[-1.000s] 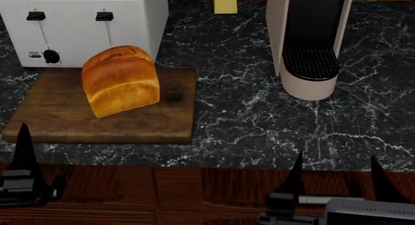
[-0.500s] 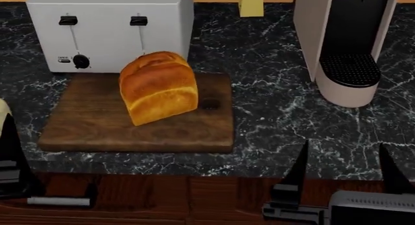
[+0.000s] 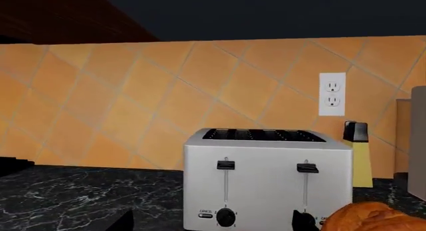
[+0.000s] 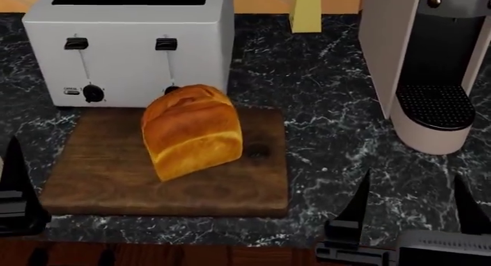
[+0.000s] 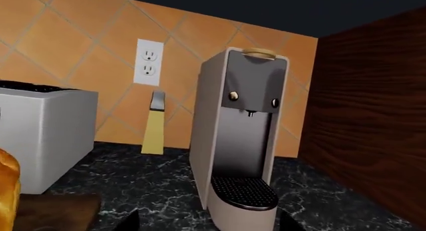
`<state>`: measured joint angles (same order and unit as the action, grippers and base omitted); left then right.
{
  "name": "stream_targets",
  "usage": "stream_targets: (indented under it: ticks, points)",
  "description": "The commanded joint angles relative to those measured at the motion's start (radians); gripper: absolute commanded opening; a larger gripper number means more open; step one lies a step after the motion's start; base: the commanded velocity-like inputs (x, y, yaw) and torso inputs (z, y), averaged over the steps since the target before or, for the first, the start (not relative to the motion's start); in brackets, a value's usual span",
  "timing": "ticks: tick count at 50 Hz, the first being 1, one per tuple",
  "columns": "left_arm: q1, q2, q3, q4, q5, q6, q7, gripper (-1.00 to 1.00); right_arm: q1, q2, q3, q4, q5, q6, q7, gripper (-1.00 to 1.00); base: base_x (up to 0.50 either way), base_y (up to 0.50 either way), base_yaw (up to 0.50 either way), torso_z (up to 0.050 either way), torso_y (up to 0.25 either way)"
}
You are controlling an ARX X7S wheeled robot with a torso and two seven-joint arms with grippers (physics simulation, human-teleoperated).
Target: Pick up the wedge of cheese and place it on the slice of bread to prepare a simple cheese on bread dish.
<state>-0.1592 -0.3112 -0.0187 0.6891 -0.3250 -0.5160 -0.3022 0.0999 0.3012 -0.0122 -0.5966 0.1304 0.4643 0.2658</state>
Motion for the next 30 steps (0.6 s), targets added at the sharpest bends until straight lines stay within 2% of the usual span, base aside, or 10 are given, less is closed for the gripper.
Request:
stream_targets:
  ticks: [1,30]
  points:
    - [0.005,0.003,0.0,-0.008,-0.007,0.014,-0.002,1.0,-0.008,0.004,-0.001,0.003,0.003,-0.012,0.003,1.0,0.22,-0.12,0.0,0.0,0.0]
    - [0.01,0.004,0.01,-0.033,-0.023,0.036,-0.001,1.0,-0.01,0.014,-0.006,0.001,0.008,-0.013,0.012,1.0,0.29,0.01,0.0,0.0,0.0]
